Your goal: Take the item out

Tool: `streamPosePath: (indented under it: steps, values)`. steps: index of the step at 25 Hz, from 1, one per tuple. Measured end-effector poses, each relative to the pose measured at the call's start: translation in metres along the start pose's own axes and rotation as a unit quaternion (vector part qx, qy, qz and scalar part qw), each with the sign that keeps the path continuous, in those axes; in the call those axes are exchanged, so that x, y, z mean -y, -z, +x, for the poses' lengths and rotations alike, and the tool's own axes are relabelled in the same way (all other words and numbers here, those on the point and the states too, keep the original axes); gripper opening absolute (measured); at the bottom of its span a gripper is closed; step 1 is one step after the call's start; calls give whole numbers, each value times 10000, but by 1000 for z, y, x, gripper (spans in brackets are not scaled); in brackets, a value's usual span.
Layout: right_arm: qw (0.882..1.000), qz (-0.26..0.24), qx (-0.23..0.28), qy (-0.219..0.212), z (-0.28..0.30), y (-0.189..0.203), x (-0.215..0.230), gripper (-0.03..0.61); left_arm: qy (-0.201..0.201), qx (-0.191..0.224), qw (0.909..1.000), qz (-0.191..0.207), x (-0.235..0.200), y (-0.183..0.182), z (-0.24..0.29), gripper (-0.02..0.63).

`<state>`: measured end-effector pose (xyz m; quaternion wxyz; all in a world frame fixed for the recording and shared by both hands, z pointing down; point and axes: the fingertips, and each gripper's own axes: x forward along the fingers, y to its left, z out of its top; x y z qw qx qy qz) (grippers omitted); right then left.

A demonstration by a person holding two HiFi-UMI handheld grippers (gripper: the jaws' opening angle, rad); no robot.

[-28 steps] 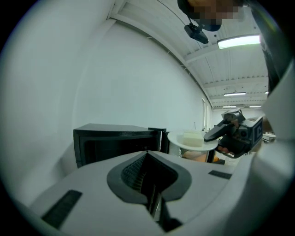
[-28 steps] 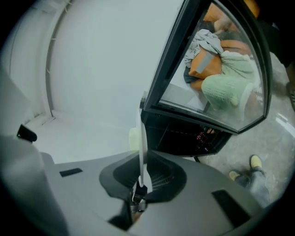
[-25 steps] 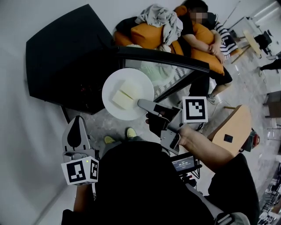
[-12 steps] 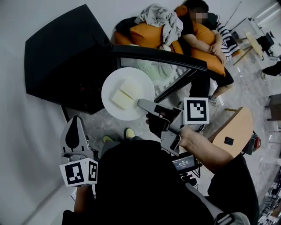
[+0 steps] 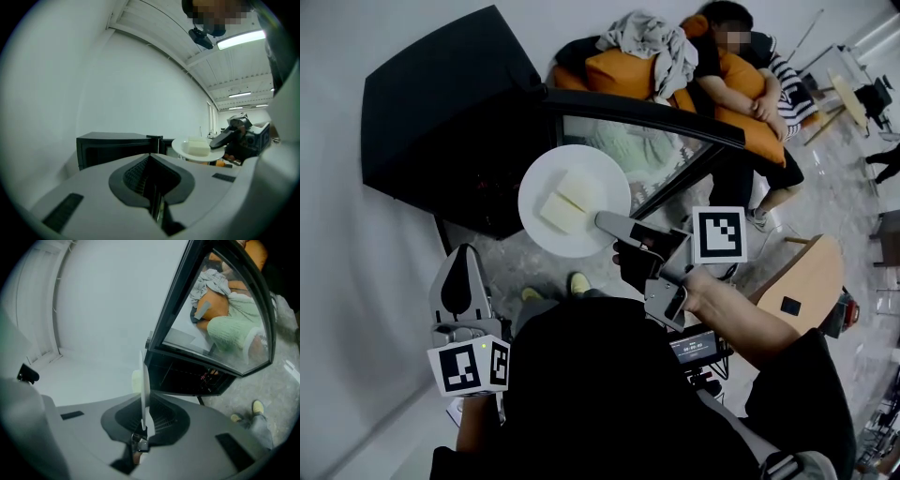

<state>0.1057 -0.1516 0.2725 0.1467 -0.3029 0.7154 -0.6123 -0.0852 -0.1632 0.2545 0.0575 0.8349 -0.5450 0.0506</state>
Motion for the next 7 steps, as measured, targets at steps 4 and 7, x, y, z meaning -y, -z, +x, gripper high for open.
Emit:
streamPosePath:
  steps: [4, 7]
  values:
    - [10000, -34, -69, -46, -1, 5, -4, 29, -35, 41, 10000, 56, 0, -4, -5, 8]
    - [9999, -59, -98, -57, -2, 9, -7, 29, -38, 81, 9999, 85, 2, -7, -8, 9]
